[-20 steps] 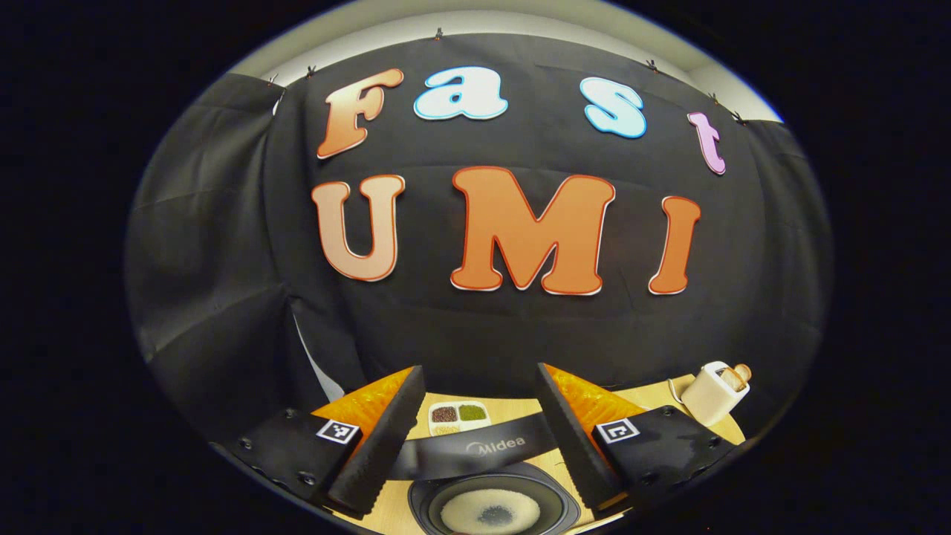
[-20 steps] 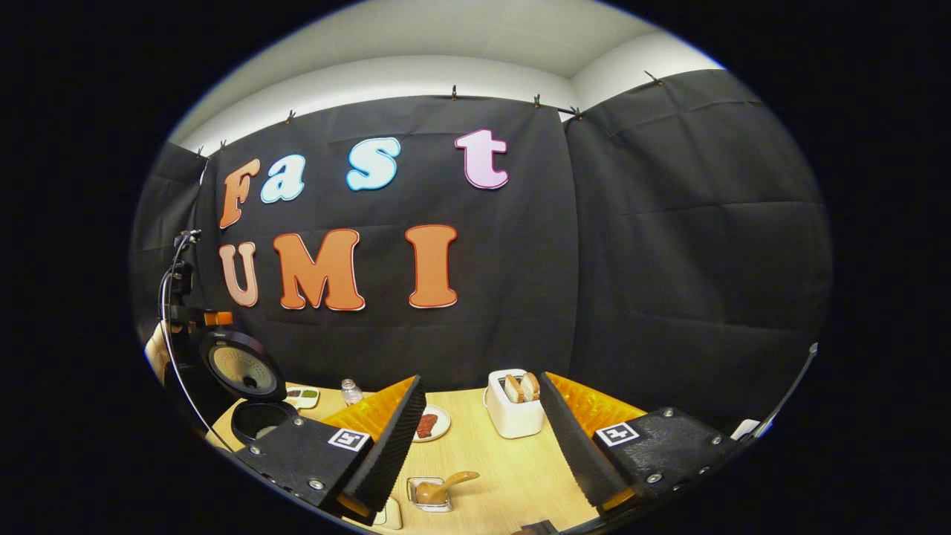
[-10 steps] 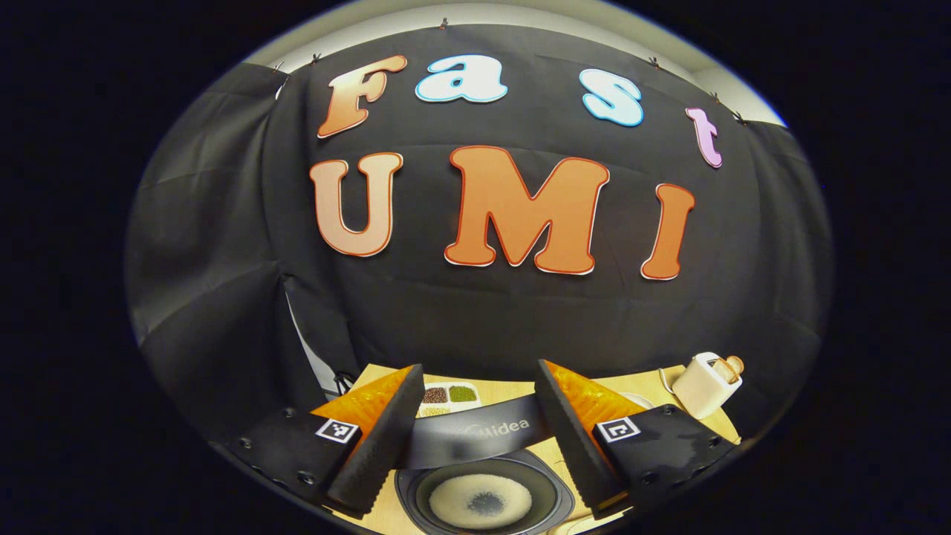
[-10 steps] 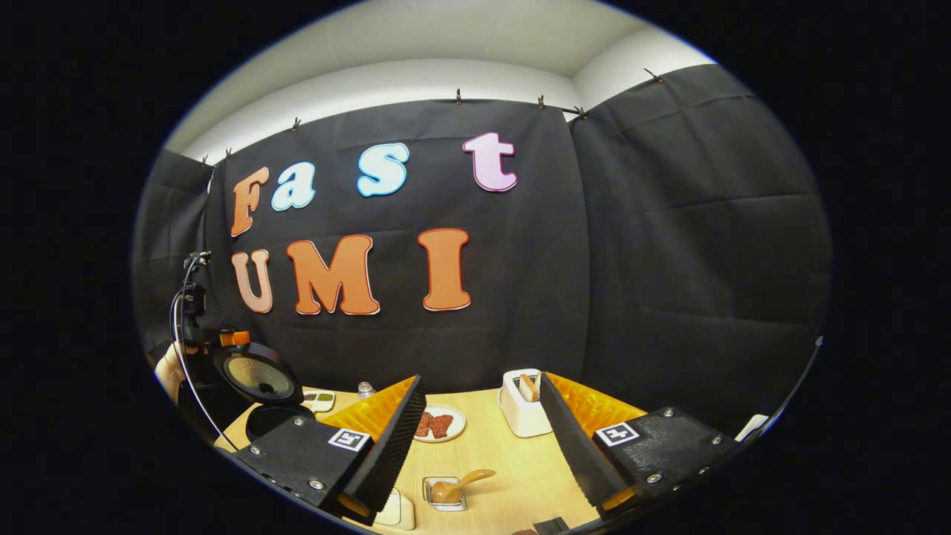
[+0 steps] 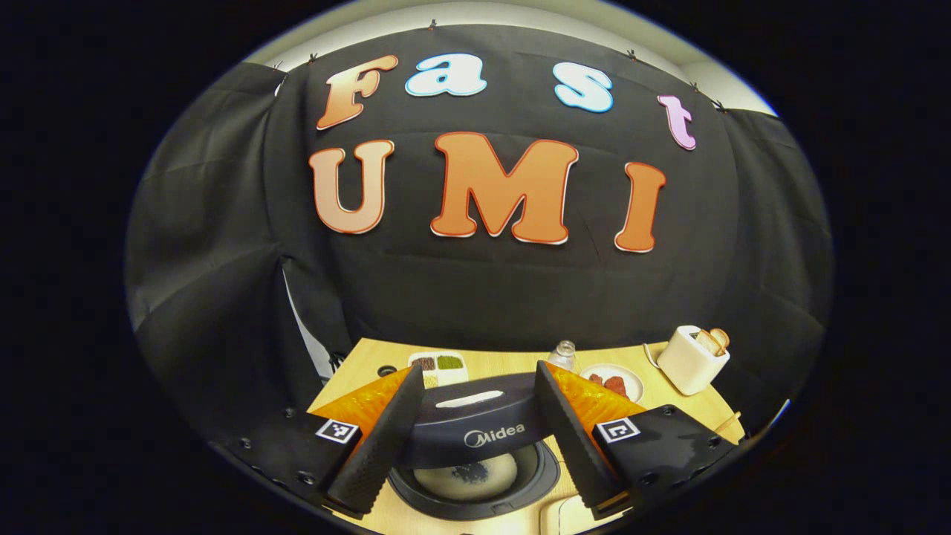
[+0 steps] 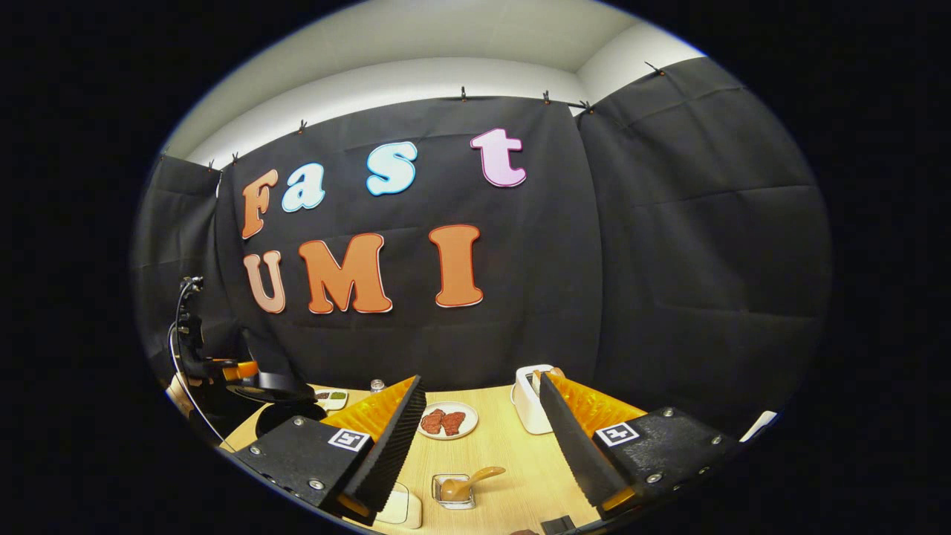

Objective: Close the left gripper, press the button to open the rice cooker; take a wooden spoon from the chopstick holder with the right hand, scoop a spoonful of rice and pour it into the rice cooker, then put the wooden spoon back into the chopstick holder.

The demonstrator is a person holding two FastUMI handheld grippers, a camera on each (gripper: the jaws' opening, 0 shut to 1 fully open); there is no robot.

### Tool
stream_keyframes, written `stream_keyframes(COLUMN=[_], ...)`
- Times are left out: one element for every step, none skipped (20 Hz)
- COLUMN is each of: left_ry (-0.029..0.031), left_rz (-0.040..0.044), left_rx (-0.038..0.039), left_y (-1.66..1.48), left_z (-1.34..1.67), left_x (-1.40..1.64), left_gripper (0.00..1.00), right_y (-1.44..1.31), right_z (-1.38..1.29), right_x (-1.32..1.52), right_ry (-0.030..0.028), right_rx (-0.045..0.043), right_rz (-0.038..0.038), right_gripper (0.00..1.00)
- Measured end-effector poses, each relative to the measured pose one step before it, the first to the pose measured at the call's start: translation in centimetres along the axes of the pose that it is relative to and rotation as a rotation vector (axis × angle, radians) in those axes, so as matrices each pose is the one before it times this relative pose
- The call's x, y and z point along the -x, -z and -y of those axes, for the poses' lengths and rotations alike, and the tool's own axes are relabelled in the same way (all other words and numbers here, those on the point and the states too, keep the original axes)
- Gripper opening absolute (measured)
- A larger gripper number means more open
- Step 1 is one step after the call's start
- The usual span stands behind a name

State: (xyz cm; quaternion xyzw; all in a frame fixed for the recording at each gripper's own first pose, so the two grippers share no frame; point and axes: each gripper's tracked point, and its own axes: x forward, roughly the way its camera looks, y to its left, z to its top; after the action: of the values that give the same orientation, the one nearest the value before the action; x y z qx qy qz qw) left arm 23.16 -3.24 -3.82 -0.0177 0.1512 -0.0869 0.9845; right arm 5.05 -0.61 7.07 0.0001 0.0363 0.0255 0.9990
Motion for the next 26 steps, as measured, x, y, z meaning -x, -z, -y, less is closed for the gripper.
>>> stream_keyframes(left_ry=[-0.00039, 0.00120, -0.00021, 0.00104, 0.00069, -0.00390, -0.00373, -0.00472, -0.00101, -0.00035, -0.00205, -0.00519, -0.00821, -0.01007, -0.01234, -0.00840, -0.00632, -0.00354, -0.00212, -0.00060, -0.00217, -0.00222, -0.00260, -0.00445, -0.01197, -0.01144], left_rz=[-0.00974, -0.00506, -0.00685, -0.00879, -0.01006, -0.01141, -0.00436, 0.00010, 0.00293, 0.00475, 0.00529, -0.00028, 0.00139, 0.00053, 0.00332, 0.00703, 0.00512, -0.00125, 0.00157, 0.00122, 0.00203, 0.00008, -0.00285, -0.00893, -0.01150, 0.00245], left_rx=[-0.00379, -0.00630, -0.00349, 0.00397, 0.00776, 0.01132, 0.00938, 0.00738, 0.00669, 0.00712, 0.00185, -0.00427, -0.00919, -0.01074, -0.00647, -0.00680, -0.00914, -0.00915, -0.00786, -0.00778, -0.00686, -0.00528, -0.00772, -0.00730, -0.00072, 0.00171], left_y=[0.968, 0.870, 0.806, 0.836, 0.861, 0.847, 0.759, 0.454, 0.436, 0.158, 0.291, 0.503, 0.565, 0.476, 0.495, 0.385, 0.629, 0.545, 0.392, 0.426, 0.674, 0.530, 0.608, 0.634, 0.938, 0.266], left_z=[0.252, 0.215, 0.204, 0.170, 0.125, 0.006, -0.012, -0.127, 0.082, -0.020, -0.053, -0.064, 0.013, -0.040, -0.027, 0.001, 0.084, 0.029, 0.142, 0.061, 0.023, 0.130, 0.043, 0.118, -0.070, 0.103], left_x=[0.314, 0.159, 0.132, -0.008, 0.013, -0.038, -0.001, -0.147, -0.146, -0.231, -0.243, -0.198, -0.095, -0.158, -0.182, -0.116, -0.030, -0.137, -0.236, -0.071, 0.000, -0.109, 0.044, -0.084, -0.208, 0.238], left_gripper=[1.00, 1.00, 1.00, 1.00, 1.00, 1.00, 1.00, 1.00, 1.00, 1.00, 0.99, 1.00, 0.99, 0.99, 1.00, 1.00, 1.00, 1.00, 0.99, 1.00, 1.00, 1.00, 1.00, 1.00, 0.99, 1.00], right_y=[0.185, 0.180, 0.155, 0.299, 0.290, 0.273, 0.255, 0.112, 0.131, 0.020, 0.079, 0.060, 0.090, 0.123, 0.154, 0.047, 0.031, 0.105, 0.005, -0.016, -0.102, 0.023, 0.018, 0.066, -0.031, 0.062], right_z=[-0.159, -0.213, -0.130, -0.057, -0.070, 0.015, 0.111, 0.019, 0.178, 0.222, 0.236, 0.159, 0.226, 0.193, 0.235, 0.208, 0.242, 0.112, 0.183, 0.124, 0.135, 0.127, 0.142, -0.037, -0.009, -0.071], right_x=[-0.053, -0.068, 0.013, -0.145, -0.021, 0.035, -0.020, 0.123, 0.154, 0.048, 0.093, 0.070, 0.048, 0.005, 0.065, -0.007, 0.014, 0.171, 0.057, -0.041, -0.001, 0.025, -0.015, -0.002, -0.056, 0.078], right_ry=[-0.00849, -0.01024, -0.00716, -0.00603, -0.00396, -0.00285, -0.00174, -0.00174, 0.00168, 0.00291, 0.00284, 0.00227, 0.00193, 0.00274, 0.00344, 0.00208, 0.00384, 0.00308, 0.00236, 0.00194, 0.00276, 0.00202, 0.00245, 0.00008, -0.00217, -0.00187], right_rx=[-0.00056, -0.00277, -0.00263, 0.00037, 0.00400, 0.00569, 0.00637, 0.00524, 0.00172, -0.00040, -0.00202, -0.00249, -0.00157, -0.00009, -0.00072, -0.00131, -0.00223, -0.00207, -0.00248, -0.00253, -0.00234, -0.00206, -0.00236, -0.00274, -0.00292, -0.00241], right_rz=[-0.00412, -0.00370, -0.00477, -0.00556, -0.00583, -0.00568, -0.00462, -0.00566, -0.00274, -0.00011, -0.00213, -0.00125, -0.00099, -0.00150, -0.00199, -0.00250, -0.00056, 0.00011, 0.00031, 0.00091, 0.00112, 0.00132, -0.00086, -0.00082, -0.00127, -0.00206], right_gripper=[1.00, 1.00, 1.00, 1.00, 1.00, 0.95, 1.00, 1.00, 1.00, 1.00, 0.95, 1.00, 1.00, 1.00, 1.00, 1.00, 1.00, 1.00, 1.00, 1.00, 1.00, 1.00, 1.00, 1.00, 1.00, 1.00])
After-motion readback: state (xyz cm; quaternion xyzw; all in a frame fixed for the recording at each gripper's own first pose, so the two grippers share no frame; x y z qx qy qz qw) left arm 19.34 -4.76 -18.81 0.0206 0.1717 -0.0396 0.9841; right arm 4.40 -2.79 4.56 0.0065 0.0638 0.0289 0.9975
